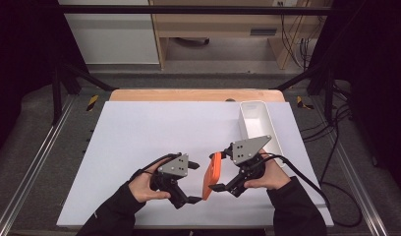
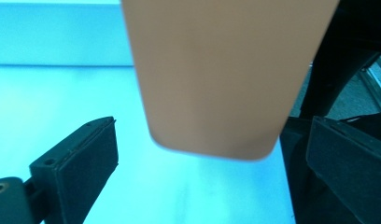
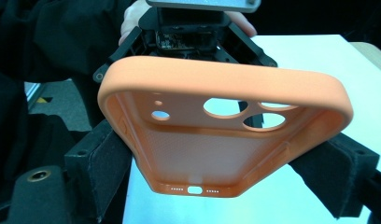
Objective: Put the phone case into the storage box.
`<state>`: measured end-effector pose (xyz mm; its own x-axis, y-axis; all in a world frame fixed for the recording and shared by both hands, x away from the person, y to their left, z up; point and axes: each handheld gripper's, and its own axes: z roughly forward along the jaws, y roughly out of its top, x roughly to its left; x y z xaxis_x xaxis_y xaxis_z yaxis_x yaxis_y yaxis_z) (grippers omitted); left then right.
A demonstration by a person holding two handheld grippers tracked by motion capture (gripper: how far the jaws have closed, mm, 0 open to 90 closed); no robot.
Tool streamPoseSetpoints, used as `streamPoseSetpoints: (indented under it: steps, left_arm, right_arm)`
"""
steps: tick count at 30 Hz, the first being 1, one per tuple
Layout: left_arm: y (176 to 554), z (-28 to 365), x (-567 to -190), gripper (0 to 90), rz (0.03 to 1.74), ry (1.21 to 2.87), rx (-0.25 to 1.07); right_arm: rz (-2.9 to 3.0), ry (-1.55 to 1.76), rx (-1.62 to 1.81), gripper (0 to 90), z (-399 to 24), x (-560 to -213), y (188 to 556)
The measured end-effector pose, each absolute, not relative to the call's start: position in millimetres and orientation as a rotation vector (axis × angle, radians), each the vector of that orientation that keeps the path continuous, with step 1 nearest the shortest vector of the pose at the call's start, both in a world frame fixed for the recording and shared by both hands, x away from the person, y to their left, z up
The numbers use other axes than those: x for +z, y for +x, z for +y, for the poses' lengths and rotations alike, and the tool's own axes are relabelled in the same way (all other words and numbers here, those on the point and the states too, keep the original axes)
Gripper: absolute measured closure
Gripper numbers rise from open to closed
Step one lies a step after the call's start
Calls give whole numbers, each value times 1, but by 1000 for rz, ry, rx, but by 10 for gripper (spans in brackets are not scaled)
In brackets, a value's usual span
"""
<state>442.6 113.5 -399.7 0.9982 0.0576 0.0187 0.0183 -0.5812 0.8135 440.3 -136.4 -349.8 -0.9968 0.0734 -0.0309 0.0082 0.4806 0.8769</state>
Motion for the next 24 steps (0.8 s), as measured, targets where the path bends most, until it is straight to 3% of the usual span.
streamPoseSetpoints:
  steps: [24]
  left_arm:
    - [457,190,-413,15,473,2058,241]
  right_arm:
    - [2468,337,1545,160,-166,-324,449]
